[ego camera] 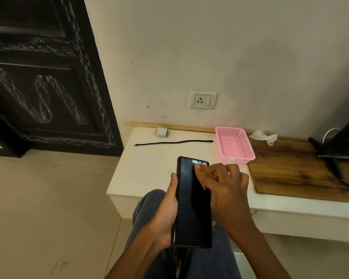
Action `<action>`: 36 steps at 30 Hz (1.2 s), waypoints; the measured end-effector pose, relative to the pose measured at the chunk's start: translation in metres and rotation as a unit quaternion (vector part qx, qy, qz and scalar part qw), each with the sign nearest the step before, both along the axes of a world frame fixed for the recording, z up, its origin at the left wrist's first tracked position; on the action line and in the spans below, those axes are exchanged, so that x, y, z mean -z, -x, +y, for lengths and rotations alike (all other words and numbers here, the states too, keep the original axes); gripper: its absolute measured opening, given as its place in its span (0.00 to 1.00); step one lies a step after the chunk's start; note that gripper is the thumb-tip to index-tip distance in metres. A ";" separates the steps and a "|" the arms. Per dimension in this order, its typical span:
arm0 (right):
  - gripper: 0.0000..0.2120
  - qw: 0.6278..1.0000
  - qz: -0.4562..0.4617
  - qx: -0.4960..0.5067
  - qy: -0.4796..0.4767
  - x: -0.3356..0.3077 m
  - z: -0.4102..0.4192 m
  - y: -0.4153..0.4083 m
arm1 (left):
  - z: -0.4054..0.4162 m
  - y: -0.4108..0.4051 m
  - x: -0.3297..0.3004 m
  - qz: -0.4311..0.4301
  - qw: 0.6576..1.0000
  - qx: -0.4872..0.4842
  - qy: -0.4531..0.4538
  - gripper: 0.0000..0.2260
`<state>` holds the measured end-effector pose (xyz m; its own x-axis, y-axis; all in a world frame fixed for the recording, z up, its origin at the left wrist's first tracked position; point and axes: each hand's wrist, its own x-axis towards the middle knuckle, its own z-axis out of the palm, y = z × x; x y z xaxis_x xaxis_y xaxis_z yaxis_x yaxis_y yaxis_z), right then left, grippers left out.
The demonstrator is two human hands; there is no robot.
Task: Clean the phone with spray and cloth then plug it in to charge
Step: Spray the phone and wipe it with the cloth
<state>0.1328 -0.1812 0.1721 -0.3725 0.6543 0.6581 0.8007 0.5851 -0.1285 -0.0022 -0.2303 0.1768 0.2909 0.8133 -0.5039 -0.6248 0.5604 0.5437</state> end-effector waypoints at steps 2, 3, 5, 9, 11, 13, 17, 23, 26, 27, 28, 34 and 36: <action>0.29 1.000 -0.022 0.013 0.005 -0.002 0.004 -0.008 | -0.001 -0.002 0.000 -0.001 1.000 -0.007 0.002 0.33; 0.31 0.999 -0.019 0.030 0.008 -0.003 0.007 -0.010 | -0.001 -0.004 0.000 0.001 1.000 -0.008 0.001 0.32; 0.25 0.998 0.005 0.061 0.004 -0.005 0.009 -0.007 | -0.001 -0.008 -0.004 -0.001 1.000 0.002 -0.009 0.30; 0.18 0.999 0.003 0.034 -0.004 0.000 -0.002 0.004 | 0.001 -0.009 -0.010 -0.008 1.000 -0.004 -0.002 0.31; 0.19 1.000 -0.009 0.028 -0.004 -0.002 -0.002 -0.001 | 0.000 -0.008 -0.010 0.012 1.000 -0.014 0.003 0.30; 0.21 0.999 0.000 0.054 -0.001 -0.006 0.004 -0.005 | -0.001 -0.008 -0.009 0.033 0.999 -0.011 0.005 0.29; 0.18 0.999 0.009 0.049 -0.001 -0.007 0.002 0.007 | -0.001 -0.010 -0.011 0.059 0.998 -0.013 -0.003 0.27; 0.19 0.999 0.033 0.038 0.010 -0.008 0.005 0.004 | -0.001 -0.009 -0.010 0.055 0.998 -0.016 -0.003 0.27; 0.13 0.999 0.038 0.020 0.004 -0.008 -0.003 0.014 | 0.002 -0.009 -0.005 0.058 0.998 -0.023 -0.002 0.28; 0.15 1.000 0.027 0.001 0.007 -0.005 -0.008 0.017 | 0.003 -0.008 -0.005 0.044 0.999 -0.030 0.000 0.27; 0.16 1.000 0.013 -0.021 0.012 -0.003 -0.012 0.017 | 0.004 -0.007 -0.003 0.031 0.999 -0.036 0.001 0.27; 0.22 0.999 0.039 -0.023 0.026 0.001 0.001 0.004 | 0.000 -0.009 -0.007 0.047 0.999 -0.023 0.010 0.28; 0.20 0.998 0.036 -0.044 0.029 -0.001 -0.006 0.010 | 0.002 -0.009 -0.007 0.053 0.998 -0.032 0.017 0.28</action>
<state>0.1223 -0.1874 0.1729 -0.3828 0.6593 0.6471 0.7341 0.6423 -0.2202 0.0068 -0.2286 0.1834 0.1830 0.8101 -0.5569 -0.5999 0.5408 0.5896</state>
